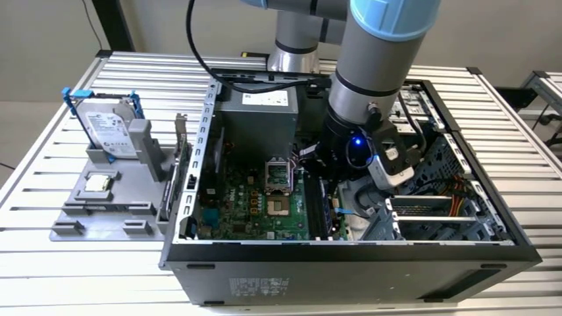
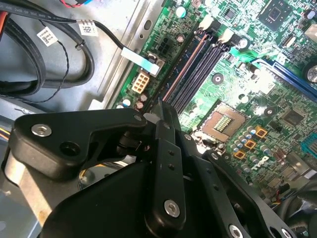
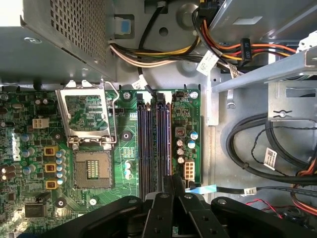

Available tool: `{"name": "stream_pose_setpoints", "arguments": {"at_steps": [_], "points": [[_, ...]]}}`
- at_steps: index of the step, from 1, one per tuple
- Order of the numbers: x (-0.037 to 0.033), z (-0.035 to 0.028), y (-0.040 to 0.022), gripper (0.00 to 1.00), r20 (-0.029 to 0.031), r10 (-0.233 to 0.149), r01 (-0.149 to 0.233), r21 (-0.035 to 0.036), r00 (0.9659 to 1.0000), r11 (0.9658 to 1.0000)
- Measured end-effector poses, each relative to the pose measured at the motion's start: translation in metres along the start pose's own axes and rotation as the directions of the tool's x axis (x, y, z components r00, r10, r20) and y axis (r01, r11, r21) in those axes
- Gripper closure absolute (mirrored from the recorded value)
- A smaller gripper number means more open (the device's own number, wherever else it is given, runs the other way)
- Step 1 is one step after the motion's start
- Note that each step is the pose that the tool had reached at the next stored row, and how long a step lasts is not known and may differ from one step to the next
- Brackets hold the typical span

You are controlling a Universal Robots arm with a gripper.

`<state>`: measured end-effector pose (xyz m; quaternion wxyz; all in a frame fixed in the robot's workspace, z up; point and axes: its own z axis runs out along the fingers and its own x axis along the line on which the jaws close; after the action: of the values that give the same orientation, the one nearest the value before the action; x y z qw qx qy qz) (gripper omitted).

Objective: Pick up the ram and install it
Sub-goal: 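Insert the ram into the slot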

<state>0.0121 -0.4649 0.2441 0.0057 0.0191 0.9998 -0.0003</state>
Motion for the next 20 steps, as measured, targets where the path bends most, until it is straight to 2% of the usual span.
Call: {"name": "stream_pose_setpoints", "arguments": {"at_steps": [3, 6, 10, 14, 16, 20], "points": [[-0.0001, 0.0002, 0.0001, 1.0, 0.0, -0.019, 0.019, -0.0051, 0.9998, 0.9998], [-0.0001, 0.0001, 0.0, 1.0, 0.0, -0.059, 0.059, -0.0067, 0.9983, 0.9982], [-0.0001, 0.0001, 0.0, 1.0, 0.0, -0.122, 0.122, -0.0075, 0.9926, 0.9925], [-0.0001, 0.0001, 0.0, 1.0, 0.0002, -0.188, 0.188, -0.0083, 0.9822, 0.9821], [-0.0001, 0.0001, 0.0, 1.0, 0.0003, -0.221, 0.221, -0.0086, 0.9753, 0.9752], [-0.0001, 0.0001, 0.0, 1.0, 0.0005, -0.284, 0.284, -0.0095, 0.9589, 0.9589]]}}
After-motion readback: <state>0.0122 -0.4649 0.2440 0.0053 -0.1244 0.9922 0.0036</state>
